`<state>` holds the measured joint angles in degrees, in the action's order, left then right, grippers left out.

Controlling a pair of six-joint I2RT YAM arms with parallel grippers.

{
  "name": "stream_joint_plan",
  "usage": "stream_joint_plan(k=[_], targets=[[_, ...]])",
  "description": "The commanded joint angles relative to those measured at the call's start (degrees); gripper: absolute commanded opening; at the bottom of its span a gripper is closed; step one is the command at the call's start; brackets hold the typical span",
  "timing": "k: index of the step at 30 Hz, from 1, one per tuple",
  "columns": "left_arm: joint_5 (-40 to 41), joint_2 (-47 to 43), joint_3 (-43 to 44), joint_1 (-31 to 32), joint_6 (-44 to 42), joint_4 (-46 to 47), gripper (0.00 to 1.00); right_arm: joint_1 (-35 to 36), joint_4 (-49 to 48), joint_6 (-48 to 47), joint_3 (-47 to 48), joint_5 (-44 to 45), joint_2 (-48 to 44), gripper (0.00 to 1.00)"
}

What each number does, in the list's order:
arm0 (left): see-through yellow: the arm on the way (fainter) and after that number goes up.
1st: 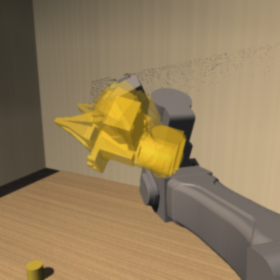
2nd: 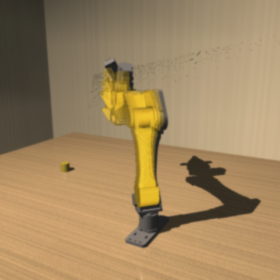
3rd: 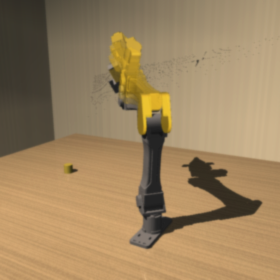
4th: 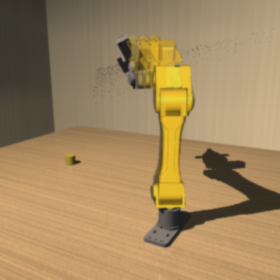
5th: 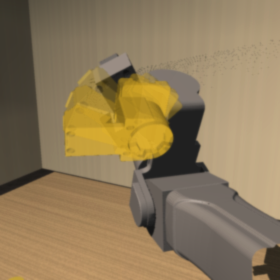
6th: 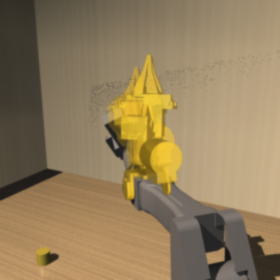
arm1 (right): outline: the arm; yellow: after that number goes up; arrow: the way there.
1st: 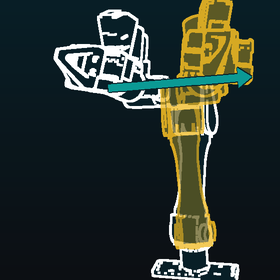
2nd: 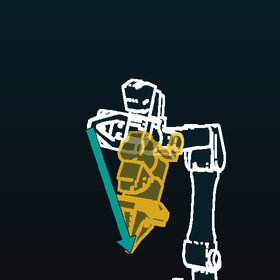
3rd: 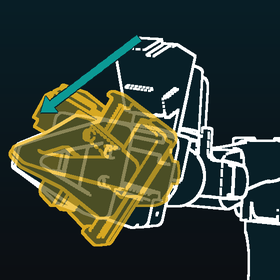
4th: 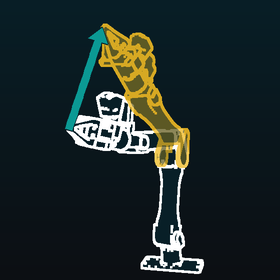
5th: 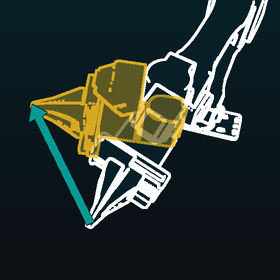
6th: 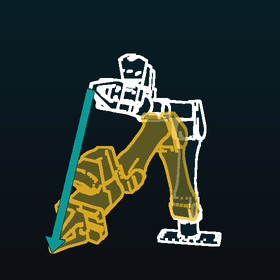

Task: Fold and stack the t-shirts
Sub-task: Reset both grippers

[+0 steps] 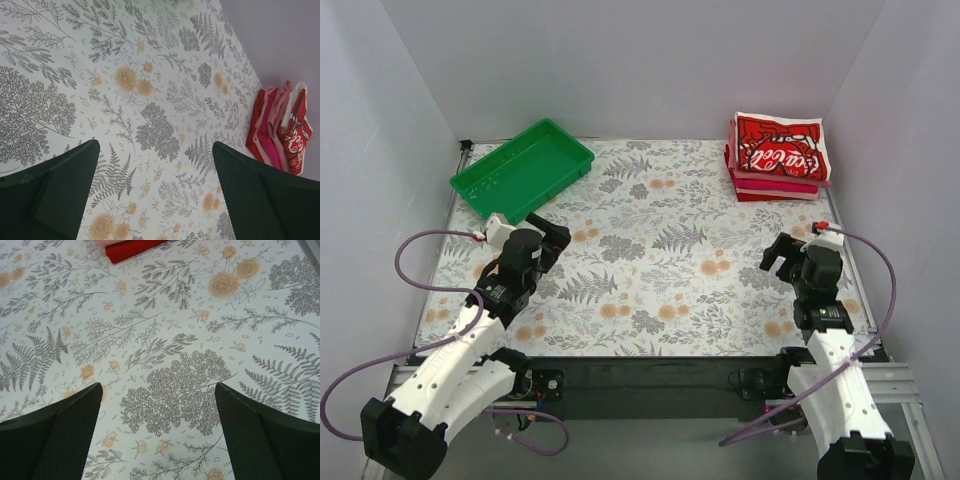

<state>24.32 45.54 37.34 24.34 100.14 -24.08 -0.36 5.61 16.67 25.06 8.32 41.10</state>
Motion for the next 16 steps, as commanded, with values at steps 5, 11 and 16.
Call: stream_joint_plan(k=[5,11,16], targets=[[0.47,3.59,0.27,-0.08,-0.03,-0.71,0.96,-0.25,-3.59,2.50,-8.97,-1.90,-15.08,0.98],[1.26,4.21,0.10,0.01,-0.29,-0.89,0.96,-0.25,-0.86,0.03,-8.80,-1.20,-14.74,0.98],[2.40,3.86,0.10,0.01,-0.29,-0.89,0.96,-0.25,-0.77,-0.32,-8.89,0.12,-13.16,0.98]])
